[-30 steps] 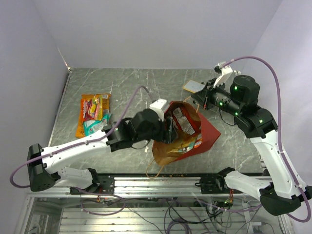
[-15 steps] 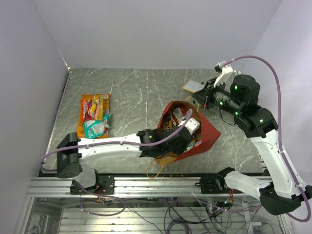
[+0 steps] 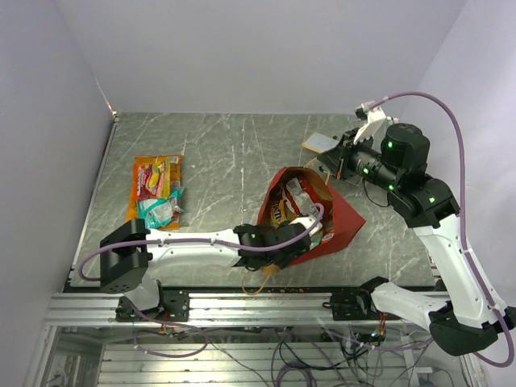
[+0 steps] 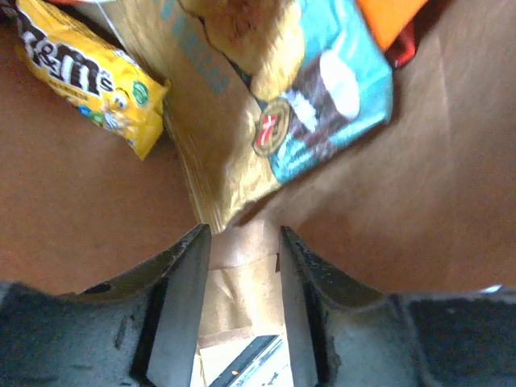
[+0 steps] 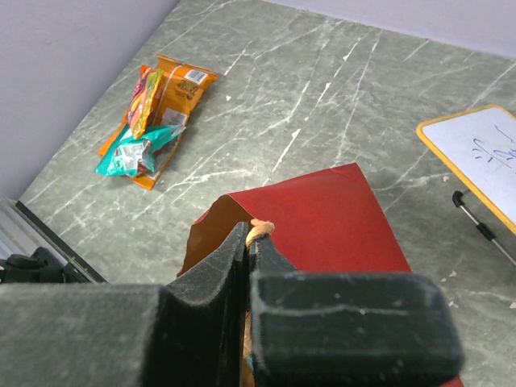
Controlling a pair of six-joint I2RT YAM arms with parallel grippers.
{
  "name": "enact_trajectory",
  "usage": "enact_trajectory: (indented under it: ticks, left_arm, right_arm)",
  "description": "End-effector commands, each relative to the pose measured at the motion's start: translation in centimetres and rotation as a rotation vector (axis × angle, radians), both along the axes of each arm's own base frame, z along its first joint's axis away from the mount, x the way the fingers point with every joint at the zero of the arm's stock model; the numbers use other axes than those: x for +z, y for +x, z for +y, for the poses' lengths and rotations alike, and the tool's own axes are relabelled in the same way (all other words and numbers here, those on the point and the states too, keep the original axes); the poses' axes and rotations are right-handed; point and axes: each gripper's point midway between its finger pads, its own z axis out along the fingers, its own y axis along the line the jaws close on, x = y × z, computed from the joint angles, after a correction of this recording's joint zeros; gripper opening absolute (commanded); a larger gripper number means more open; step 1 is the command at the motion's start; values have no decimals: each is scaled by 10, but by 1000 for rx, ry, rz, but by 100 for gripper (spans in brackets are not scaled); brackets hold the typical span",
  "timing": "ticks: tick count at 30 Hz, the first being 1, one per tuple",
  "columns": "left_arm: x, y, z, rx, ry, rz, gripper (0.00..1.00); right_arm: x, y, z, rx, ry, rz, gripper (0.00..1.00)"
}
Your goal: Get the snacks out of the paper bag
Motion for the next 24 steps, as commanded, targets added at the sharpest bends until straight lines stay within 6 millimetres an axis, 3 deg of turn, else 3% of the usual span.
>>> enact_trajectory:
  ticks: [1,7,15,20,24]
  left_arm:
    - [9,-5,-11,-111,-77,-34,53]
    - [-9,-3,-11,-155,-19,-50,63]
    - [-28,19,-35,-144,46,-109,68]
    - [-29,38,-37,-75,70,-135,64]
    - [-19,43,-39,-59,48,-142,49]
  right_arm:
    - [6,-2,-2,-7,18,-19,0]
    - [6,-3,-2,-1,13,-18,0]
    - [8,-5,0,6,29,-20,0]
    - [10,-7,-2,4,31,-26,0]
    - [11,-8,-3,0,32,-33,0]
